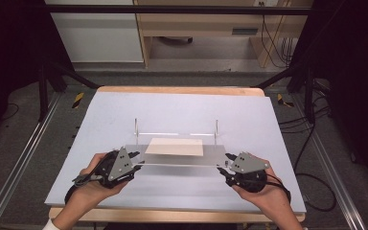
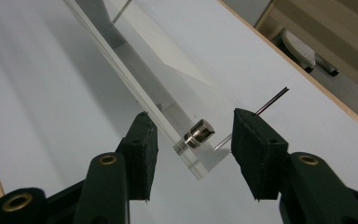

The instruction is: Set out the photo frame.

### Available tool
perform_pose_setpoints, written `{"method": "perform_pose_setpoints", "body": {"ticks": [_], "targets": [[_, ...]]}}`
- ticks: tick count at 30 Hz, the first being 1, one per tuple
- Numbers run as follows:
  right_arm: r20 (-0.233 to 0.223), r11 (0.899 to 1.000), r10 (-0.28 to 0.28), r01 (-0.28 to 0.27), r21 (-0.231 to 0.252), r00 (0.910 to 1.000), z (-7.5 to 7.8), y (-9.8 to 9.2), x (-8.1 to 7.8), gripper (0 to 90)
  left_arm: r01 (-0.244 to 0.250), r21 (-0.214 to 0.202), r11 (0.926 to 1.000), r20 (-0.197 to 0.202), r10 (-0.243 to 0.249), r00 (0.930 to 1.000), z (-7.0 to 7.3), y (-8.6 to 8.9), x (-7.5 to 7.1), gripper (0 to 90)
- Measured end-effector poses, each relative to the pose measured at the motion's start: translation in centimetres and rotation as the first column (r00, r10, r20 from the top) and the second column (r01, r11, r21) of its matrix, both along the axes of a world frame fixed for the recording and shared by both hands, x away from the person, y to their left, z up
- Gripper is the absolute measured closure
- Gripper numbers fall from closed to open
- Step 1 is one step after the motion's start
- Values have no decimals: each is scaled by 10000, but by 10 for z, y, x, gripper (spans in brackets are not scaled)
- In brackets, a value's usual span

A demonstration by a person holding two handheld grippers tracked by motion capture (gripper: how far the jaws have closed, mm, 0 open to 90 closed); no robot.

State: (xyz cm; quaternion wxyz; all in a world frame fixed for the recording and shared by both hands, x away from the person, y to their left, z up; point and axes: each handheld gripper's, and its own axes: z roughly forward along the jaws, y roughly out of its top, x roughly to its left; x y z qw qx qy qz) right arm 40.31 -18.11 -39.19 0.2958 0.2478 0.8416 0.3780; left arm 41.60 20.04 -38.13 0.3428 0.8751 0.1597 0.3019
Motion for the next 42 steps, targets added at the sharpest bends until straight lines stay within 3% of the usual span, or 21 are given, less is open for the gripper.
{"method": "perform_pose_setpoints", "body": {"ticks": [3,9,21,33,42], "targets": [[59,9998,109,-110,174,9999,4,-1,2,588,-17,-66,10000,0,17,10000,2,0,1,637],[59,9997,107,-109,234,9999,10,-1,6,605,-35,-99,9999,22,35,10000,10,-1,3,656],[-836,9980,185,-134,619,9963,29,-4,23,599,-26,-116,9999,-371,22,9993,25,-3,14,673],[-1250,9963,286,-182,837,9917,38,-9,32,593,-36,-164,9999,-601,26,9982,35,-5,20,675],[-1500,9859,313,-58,1675,9882,52,-15,51,579,-37,-186,9998,-778,22,9970,55,-5,43,660]]}}
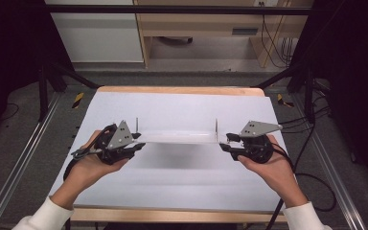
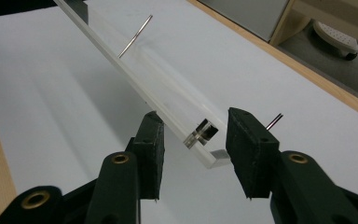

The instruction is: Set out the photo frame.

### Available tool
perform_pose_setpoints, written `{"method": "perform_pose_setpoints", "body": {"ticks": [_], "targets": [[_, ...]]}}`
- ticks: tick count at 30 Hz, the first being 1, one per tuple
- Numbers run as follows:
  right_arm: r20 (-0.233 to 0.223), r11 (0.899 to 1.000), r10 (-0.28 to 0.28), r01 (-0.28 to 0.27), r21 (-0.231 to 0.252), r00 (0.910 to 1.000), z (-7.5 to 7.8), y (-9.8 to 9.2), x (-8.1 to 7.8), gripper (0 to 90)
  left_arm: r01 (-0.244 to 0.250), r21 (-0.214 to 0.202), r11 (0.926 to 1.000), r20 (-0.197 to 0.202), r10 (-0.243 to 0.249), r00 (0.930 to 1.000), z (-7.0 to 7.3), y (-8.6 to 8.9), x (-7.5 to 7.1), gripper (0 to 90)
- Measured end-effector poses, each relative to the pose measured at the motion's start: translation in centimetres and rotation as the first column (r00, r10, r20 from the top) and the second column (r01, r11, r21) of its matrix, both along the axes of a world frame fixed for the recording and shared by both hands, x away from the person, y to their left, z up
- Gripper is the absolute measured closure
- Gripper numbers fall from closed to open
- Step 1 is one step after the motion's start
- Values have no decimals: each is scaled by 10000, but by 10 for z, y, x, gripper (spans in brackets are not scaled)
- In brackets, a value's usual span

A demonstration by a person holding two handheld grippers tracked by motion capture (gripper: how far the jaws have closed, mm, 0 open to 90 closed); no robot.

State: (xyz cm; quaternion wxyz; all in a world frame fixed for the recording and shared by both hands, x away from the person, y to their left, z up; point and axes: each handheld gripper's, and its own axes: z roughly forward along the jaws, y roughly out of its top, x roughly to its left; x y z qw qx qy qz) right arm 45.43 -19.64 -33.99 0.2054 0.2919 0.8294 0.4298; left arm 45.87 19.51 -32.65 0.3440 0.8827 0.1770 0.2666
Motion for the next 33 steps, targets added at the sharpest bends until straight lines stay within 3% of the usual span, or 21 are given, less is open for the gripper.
{"method": "perform_pose_setpoints", "body": {"ticks": [9,12,16,20,25,27,28,29,31,33], "targets": [[388,9990,-54,37,438,9992,7,-2,15,563,41,-57,10000,-241,-42,9997,14,-1,19,650],[763,9980,-362,320,552,9964,5,-1,18,484,126,-13,9999,-334,-126,9994,17,-1,24,651],[896,9973,-530,481,559,9946,4,-1,19,460,114,-3,9999,-390,-114,9992,19,-1,27,650],[849,9973,-455,404,617,9953,6,-1,23,550,52,-120,9999,-305,-55,9995,20,0,30,641],[720,9973,-481,440,583,9962,8,-1,28,582,-25,-227,9997,-143,22,9999,21,0,33,617],[726,9975,-465,425,558,9963,9,-1,29,582,-54,-606,9982,-68,50,10000,21,1,34,606],[727,9970,-547,505,589,9959,10,-1,31,585,-43,-809,9967,18,45,10000,23,2,34,543],[727,9970,-547,505,589,9959,10,-1,31,585,-48,-1205,9927,121,64,9999,25,4,34,543],[701,9963,-595,549,660,9958,11,-1,33,585,-145,-1984,9800,315,212,9993,31,8,33,438],[700,9956,-614,561,754,9957,12,-1,35,584,-235,-2462,9689,527,375,9979,35,11,31,368]]}}
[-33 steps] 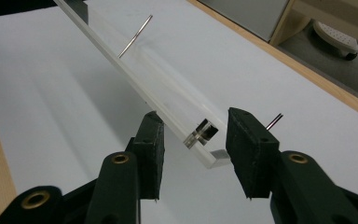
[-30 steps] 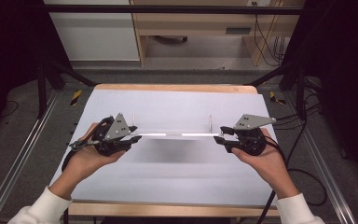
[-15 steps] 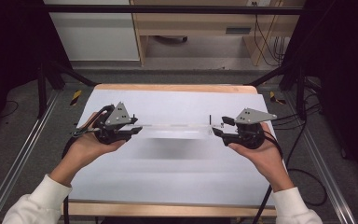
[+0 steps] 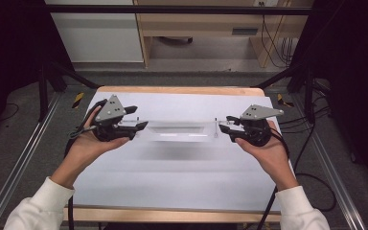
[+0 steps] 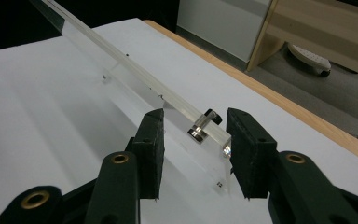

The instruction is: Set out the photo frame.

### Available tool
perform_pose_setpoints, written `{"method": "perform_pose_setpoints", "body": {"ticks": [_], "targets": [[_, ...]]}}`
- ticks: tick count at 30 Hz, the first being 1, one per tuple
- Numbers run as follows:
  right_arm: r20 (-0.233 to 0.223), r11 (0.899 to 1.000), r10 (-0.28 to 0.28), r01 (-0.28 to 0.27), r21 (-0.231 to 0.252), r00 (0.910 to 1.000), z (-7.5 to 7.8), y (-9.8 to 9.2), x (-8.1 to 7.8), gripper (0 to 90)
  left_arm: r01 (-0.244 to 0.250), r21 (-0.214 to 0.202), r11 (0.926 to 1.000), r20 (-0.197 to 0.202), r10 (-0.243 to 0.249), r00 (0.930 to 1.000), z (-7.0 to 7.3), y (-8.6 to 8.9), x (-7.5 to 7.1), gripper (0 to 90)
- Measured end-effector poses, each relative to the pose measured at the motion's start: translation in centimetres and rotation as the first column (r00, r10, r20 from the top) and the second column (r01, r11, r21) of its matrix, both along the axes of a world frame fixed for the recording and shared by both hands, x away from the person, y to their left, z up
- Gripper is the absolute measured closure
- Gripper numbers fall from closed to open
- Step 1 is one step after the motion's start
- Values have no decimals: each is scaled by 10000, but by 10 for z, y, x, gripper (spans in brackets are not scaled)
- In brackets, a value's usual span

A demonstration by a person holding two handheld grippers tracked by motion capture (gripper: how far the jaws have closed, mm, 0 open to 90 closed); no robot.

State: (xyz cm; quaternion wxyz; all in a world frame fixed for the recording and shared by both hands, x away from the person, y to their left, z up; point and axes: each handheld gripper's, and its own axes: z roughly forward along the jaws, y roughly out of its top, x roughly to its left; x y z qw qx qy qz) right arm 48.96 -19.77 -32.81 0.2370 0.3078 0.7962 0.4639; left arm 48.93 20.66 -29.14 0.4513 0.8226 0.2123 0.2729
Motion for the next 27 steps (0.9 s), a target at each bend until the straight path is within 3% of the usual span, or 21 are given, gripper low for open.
{"method": "perform_pose_setpoints", "body": {"ticks": [1,3,4,5,8,12,17,21,22,26,27], "targets": [[-4,9999,-48,48,94,10000,1,0,2,584,-112,-197,9997,92,114,9999,1,2,-2,320],[-5,9999,-87,87,114,10000,1,0,3,583,-297,-618,9976,192,310,9993,3,6,-6,307],[1,9997,-161,161,173,9999,2,0,6,582,-493,-1004,9937,251,520,9983,4,11,-10,276],[1,9997,-161,161,173,9999,2,0,6,582,-493,-1004,9937,251,520,9983,4,11,-10,259],[-23,9988,-325,325,361,9995,4,0,13,580,-1120,-1540,9817,260,1173,9928,0,24,-20,198],[10,9981,-430,429,450,9991,6,0,18,580,-1459,-1776,9732,145,1508,9885,-8,35,-25,165],[-33,9961,-617,618,635,9981,8,1,26,579,-2082,-1699,9632,-187,2081,9779,-31,50,-27,139],[-61,9934,-770,773,843,9970,9,0,33,580,-2574,-1722,9508,-808,2468,9657,-59,59,-24,129],[-77,9934,-782,786,839,9969,9,0,33,580,-2574,-1722,9508,-808,2468,9657,-59,59,-24,128],[-57,9904,-974,975,980,9952,11,0,39,587,-2792,-1549,9477,-1247,2616,9571,-84,63,-20,126],[-56,9889,-1032,1032,1067,9946,11,0,40,589,-2871,-1196,9504,-1420,2698,9524,-97,64,-18,126]]}}
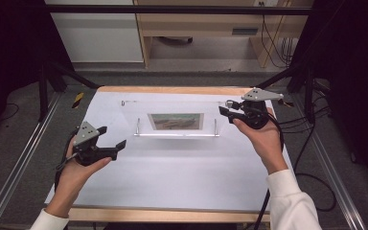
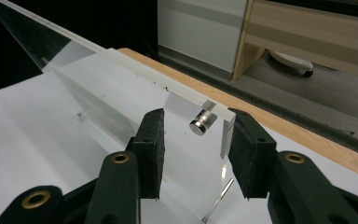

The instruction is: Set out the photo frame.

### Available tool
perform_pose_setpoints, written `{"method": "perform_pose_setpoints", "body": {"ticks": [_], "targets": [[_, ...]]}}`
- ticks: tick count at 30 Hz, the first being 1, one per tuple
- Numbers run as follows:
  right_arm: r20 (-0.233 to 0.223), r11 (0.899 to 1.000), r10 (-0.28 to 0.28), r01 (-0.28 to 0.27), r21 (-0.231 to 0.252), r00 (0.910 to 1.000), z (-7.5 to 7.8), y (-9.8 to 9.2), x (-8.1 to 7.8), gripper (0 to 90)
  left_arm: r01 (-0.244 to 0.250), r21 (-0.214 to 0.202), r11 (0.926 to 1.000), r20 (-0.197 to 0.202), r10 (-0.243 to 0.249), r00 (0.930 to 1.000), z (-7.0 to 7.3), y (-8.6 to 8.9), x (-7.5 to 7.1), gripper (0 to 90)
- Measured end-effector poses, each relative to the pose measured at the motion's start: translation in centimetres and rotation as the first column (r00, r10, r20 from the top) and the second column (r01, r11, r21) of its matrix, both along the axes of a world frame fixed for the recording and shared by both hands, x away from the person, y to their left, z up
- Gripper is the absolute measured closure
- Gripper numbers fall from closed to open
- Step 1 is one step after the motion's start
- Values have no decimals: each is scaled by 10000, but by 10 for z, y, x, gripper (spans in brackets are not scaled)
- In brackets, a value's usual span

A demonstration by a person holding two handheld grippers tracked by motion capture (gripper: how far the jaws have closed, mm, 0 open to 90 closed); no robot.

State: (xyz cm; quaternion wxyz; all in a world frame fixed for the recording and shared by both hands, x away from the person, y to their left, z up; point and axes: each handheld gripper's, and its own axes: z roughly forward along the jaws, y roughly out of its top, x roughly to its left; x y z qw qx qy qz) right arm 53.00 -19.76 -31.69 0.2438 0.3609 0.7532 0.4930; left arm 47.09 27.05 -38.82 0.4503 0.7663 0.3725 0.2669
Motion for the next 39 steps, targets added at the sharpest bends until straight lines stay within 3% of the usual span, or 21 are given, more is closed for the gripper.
{"method": "perform_pose_setpoints", "body": {"ticks": [1,3,5,24,35,37,38,39], "targets": [[4,10000,-40,40,72,10000,0,0,2,590,0,0,10000,0,0,10000,0,0,0,126],[-12,9999,-80,80,133,10000,1,0,4,591,-76,418,9991,-213,85,9997,-11,0,2,126],[-37,9994,-179,180,290,9998,1,0,12,595,-57,578,9983,-523,87,9986,-23,1,4,126],[-406,9921,-729,766,996,9965,0,0,69,617,-314,540,9980,-1018,368,9941,-42,11,6,128],[-488,9890,-878,929,1150,9949,-2,2,79,574,-353,598,9976,-1113,418,9929,-46,11,6,129],[-498,9889,-855,909,1178,9951,-2,2,78,536,-352,597,9976,-1122,417,9928,-47,11,6,129],[-429,9882,-989,1032,1130,9942,-2,2,76,460,-368,613,9974,-1117,435,9928,-47,11,6,129],[-429,9882,-989,1032,1130,9942,-2,2,76,460,-368,613,9974,-1117,435,9928,-47,11,6,129]]}}
